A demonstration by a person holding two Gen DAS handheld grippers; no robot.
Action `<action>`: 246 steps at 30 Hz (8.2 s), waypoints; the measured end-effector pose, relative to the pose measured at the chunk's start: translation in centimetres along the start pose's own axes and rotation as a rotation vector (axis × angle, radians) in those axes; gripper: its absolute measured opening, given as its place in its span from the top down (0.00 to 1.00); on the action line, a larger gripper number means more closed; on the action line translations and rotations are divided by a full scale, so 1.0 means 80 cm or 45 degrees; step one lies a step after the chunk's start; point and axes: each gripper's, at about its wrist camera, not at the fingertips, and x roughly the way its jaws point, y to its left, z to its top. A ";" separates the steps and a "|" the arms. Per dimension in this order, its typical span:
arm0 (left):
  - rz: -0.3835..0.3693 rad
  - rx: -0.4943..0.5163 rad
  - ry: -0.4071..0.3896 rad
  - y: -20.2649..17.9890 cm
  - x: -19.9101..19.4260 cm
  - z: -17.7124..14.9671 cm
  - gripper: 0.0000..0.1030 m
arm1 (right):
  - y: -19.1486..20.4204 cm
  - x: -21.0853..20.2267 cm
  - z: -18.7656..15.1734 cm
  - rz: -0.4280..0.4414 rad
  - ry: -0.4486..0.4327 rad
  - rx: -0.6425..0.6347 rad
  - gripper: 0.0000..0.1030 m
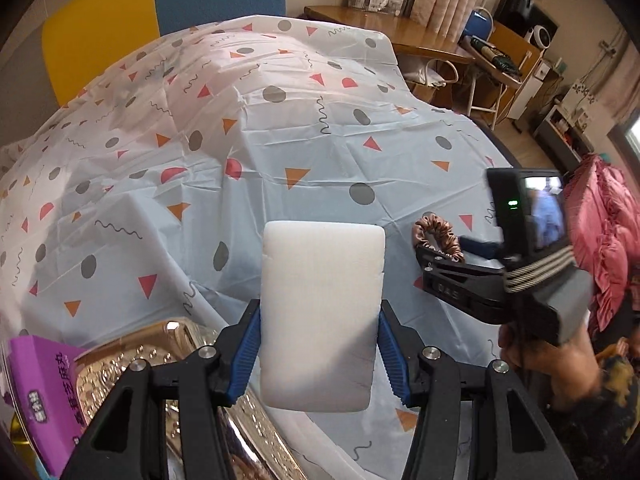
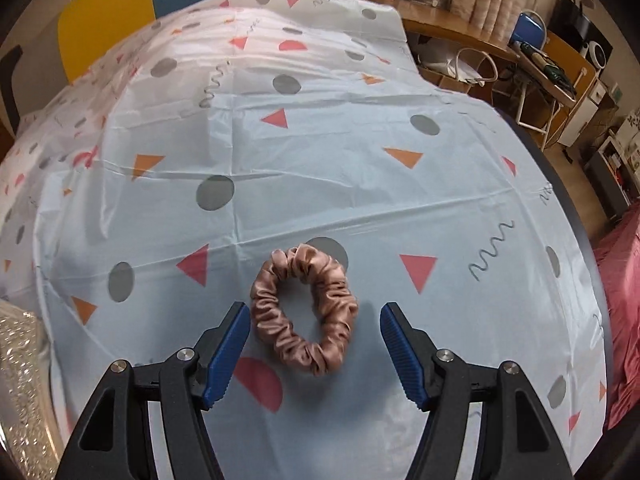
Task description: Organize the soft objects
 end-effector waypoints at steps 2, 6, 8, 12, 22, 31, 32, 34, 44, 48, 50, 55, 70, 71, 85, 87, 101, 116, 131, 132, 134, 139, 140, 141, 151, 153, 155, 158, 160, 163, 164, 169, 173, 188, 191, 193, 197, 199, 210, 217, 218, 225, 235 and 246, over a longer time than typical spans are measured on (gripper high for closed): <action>-0.014 -0.004 0.001 -0.001 0.000 -0.001 0.46 | 0.002 0.003 -0.004 0.006 -0.003 -0.013 0.70; -0.039 -0.077 -0.020 0.004 0.000 0.013 0.46 | 0.003 -0.007 -0.025 0.036 0.015 -0.041 0.82; -0.055 -0.144 -0.045 0.013 -0.004 0.024 0.46 | 0.003 -0.014 -0.042 0.051 0.029 -0.064 0.82; -0.028 -0.254 -0.131 0.044 -0.028 0.035 0.46 | 0.012 -0.028 -0.076 0.106 0.057 -0.115 0.78; 0.190 -0.494 -0.383 0.185 -0.145 0.004 0.45 | 0.023 -0.036 -0.107 0.067 -0.057 -0.180 0.77; 0.312 -0.654 -0.465 0.280 -0.207 -0.111 0.45 | 0.042 -0.040 -0.120 -0.021 -0.145 -0.317 0.78; 0.326 -0.663 -0.472 0.287 -0.212 -0.128 0.45 | 0.041 -0.040 -0.119 -0.019 -0.146 -0.315 0.78; 0.337 -0.692 -0.484 0.298 -0.220 -0.162 0.45 | 0.039 -0.040 -0.119 -0.009 -0.144 -0.291 0.78; 0.445 -0.831 -0.543 0.320 -0.246 -0.333 0.45 | 0.054 -0.042 -0.135 -0.122 -0.251 -0.379 0.78; 0.513 -0.847 -0.570 0.311 -0.253 -0.381 0.45 | 0.062 -0.042 -0.141 -0.184 -0.292 -0.413 0.78; 0.568 -0.831 -0.577 0.305 -0.256 -0.398 0.45 | 0.064 -0.041 -0.142 -0.201 -0.297 -0.411 0.78; 0.713 -0.784 -0.585 0.290 -0.257 -0.435 0.44 | 0.062 -0.041 -0.143 -0.205 -0.301 -0.365 0.78; 0.621 -0.986 -0.504 0.319 -0.232 -0.501 0.44 | 0.072 -0.040 -0.150 -0.276 -0.323 -0.377 0.78; 0.611 -0.986 -0.488 0.319 -0.227 -0.501 0.44 | 0.072 -0.040 -0.149 -0.275 -0.323 -0.376 0.78; 0.624 -0.907 -0.350 0.332 -0.154 -0.446 0.43 | 0.074 -0.039 -0.149 -0.292 -0.321 -0.391 0.79; 0.634 -0.916 -0.355 0.334 -0.155 -0.444 0.43 | 0.075 -0.039 -0.149 -0.295 -0.322 -0.393 0.79; 0.735 -0.850 -0.498 0.303 -0.211 -0.447 0.25 | 0.076 -0.039 -0.150 -0.296 -0.321 -0.392 0.79; 0.946 -0.737 -0.728 0.261 -0.294 -0.440 0.15 | 0.079 -0.041 -0.151 -0.321 -0.311 -0.399 0.79; 1.053 -0.891 -0.803 0.277 -0.341 -0.463 0.10 | 0.084 -0.056 -0.144 -0.088 -0.221 -0.267 0.80; 1.060 -0.899 -0.803 0.278 -0.343 -0.466 0.10 | 0.090 -0.057 -0.146 -0.077 -0.220 -0.280 0.80; 1.059 -0.929 -0.805 0.282 -0.347 -0.472 0.10 | 0.099 -0.060 -0.149 -0.049 -0.219 -0.311 0.80; 0.984 -1.040 -0.816 0.295 -0.355 -0.489 0.10 | 0.118 -0.065 -0.152 0.069 -0.187 -0.348 0.81; 0.986 -1.046 -0.812 0.296 -0.355 -0.490 0.10 | 0.122 -0.065 -0.154 0.080 -0.184 -0.360 0.81; 0.988 -1.047 -0.809 0.296 -0.354 -0.491 0.10 | 0.126 -0.066 -0.156 0.086 -0.182 -0.372 0.81; 0.905 -0.933 -0.745 0.279 -0.320 -0.480 0.10 | 0.145 -0.070 -0.168 0.092 -0.171 -0.406 0.82; 0.870 -0.896 -0.718 0.274 -0.308 -0.473 0.10 | 0.145 -0.071 -0.169 0.085 -0.169 -0.396 0.82; 0.842 -0.865 -0.708 0.267 -0.300 -0.468 0.10 | 0.145 -0.071 -0.169 0.082 -0.163 -0.375 0.82; 0.817 -0.826 -0.702 0.259 -0.291 -0.462 0.10 | 0.143 -0.071 -0.169 0.085 -0.154 -0.334 0.82; 0.806 -0.814 -0.699 0.257 -0.287 -0.459 0.10 | 0.145 -0.071 -0.170 0.067 -0.159 -0.332 0.82; 0.787 -0.814 -0.696 0.258 -0.284 -0.458 0.10 | 0.147 -0.072 -0.161 0.057 -0.145 -0.300 0.82; 0.785 -0.813 -0.692 0.259 -0.282 -0.459 0.10 | 0.146 -0.075 -0.156 0.061 -0.146 -0.275 0.82; 0.764 -0.815 -0.662 0.264 -0.272 -0.459 0.10 | 0.153 -0.133 -0.115 0.087 -0.283 -0.237 0.82; 0.747 -0.804 -0.643 0.262 -0.263 -0.458 0.10 | 0.176 -0.193 -0.085 0.141 -0.410 -0.266 0.82; 0.750 -0.759 -0.606 0.261 -0.252 -0.451 0.10 | 0.390 -0.330 -0.148 0.598 -0.550 -0.773 0.82; 0.763 -0.758 -0.605 0.263 -0.253 -0.453 0.10 | 0.437 -0.317 -0.179 0.660 -0.481 -0.883 0.82; 0.767 -0.764 -0.605 0.265 -0.254 -0.455 0.10 | 0.458 -0.300 -0.197 0.682 -0.425 -0.921 0.82; 0.777 -0.777 -0.610 0.268 -0.257 -0.458 0.10 | 0.488 -0.259 -0.219 0.690 -0.308 -0.942 0.82; 0.773 -0.787 -0.612 0.269 -0.257 -0.460 0.10 | 0.497 -0.242 -0.230 0.675 -0.263 -0.950 0.82; 0.770 -0.820 -0.600 0.278 -0.253 -0.463 0.09 | 0.517 -0.186 -0.242 0.587 -0.169 -0.930 0.82; 0.781 -0.839 -0.595 0.284 -0.250 -0.462 0.08 | 0.540 -0.176 -0.236 0.572 -0.148 -0.953 0.82; 0.782 -0.844 -0.593 0.285 -0.250 -0.462 0.08 | 0.545 -0.175 -0.236 0.581 -0.143 -0.961 0.82; 0.787 -0.869 -0.597 0.289 -0.253 -0.467 0.07 | 0.560 -0.145 -0.244 0.561 -0.061 -0.960 0.81; 0.782 -0.901 -0.594 0.295 -0.252 -0.472 0.06 | 0.512 -0.175 -0.232 0.714 -0.102 -0.845 0.62; 0.811 -0.866 -0.642 0.279 -0.267 -0.465 0.01 | 0.508 -0.187 -0.261 0.640 -0.205 -0.901 0.62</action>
